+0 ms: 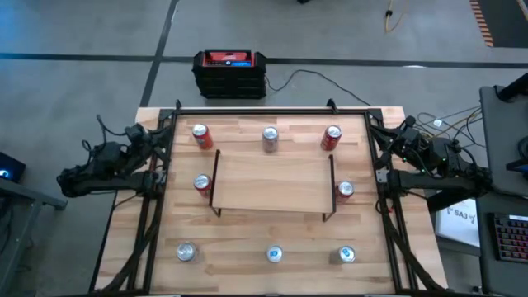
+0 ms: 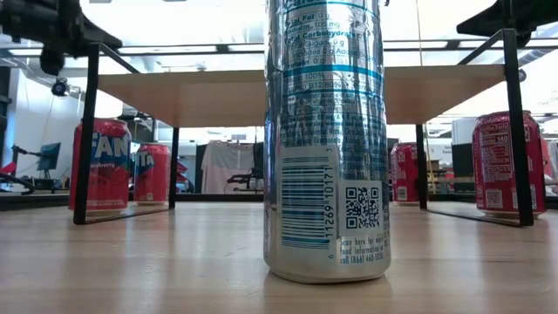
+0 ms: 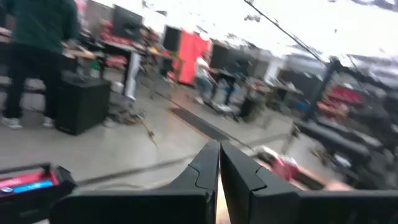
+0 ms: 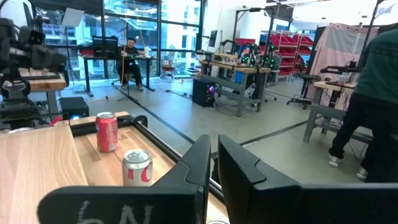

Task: Place canned beverage on shelf
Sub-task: Put the top orange soda can on the shelf

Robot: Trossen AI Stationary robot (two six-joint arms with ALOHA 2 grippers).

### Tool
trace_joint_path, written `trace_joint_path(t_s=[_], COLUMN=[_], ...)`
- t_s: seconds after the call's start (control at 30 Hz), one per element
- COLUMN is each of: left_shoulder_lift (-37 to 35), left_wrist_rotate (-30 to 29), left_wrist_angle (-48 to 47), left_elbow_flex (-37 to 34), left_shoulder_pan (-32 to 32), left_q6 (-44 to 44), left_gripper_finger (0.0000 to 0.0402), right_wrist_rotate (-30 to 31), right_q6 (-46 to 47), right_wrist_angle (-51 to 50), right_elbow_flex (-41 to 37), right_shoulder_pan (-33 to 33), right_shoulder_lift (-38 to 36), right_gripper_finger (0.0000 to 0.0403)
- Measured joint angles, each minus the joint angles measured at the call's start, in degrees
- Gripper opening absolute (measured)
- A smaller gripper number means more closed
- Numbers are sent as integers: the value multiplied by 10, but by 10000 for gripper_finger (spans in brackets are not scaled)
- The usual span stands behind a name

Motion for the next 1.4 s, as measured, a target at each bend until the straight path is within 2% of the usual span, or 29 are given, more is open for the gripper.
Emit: trace_joint_path(t_s=[0.13,0.27,0.47,0.73,1.03,1.4], left_shoulder_lift=[0,0,0,0,0,0], left_wrist_rotate=[43,48,48,92,90,90], left_wrist_angle=[21,114,258,276,281,307], left_elbow_flex=[-57,-120,-180,-182,-179,-179], left_shoulder_pan=[0,0,0,0,0,0], left_q6=[-31,-28,23,64,91,81], left_gripper_finger=[0,0,0,0,0,0], right_wrist_rotate=[0,0,-1,-1,-5,-5], right_q6=[0,11,133,166,196,211], right_wrist_angle=[0,0,4,6,5,30], right_elbow_flex=[0,0,0,0,0,0], right_shoulder_pan=[0,0,0,0,0,0], right_shoulder_lift=[0,0,0,0,0,1], right_gripper_finger=[22,22,22,22,22,22])
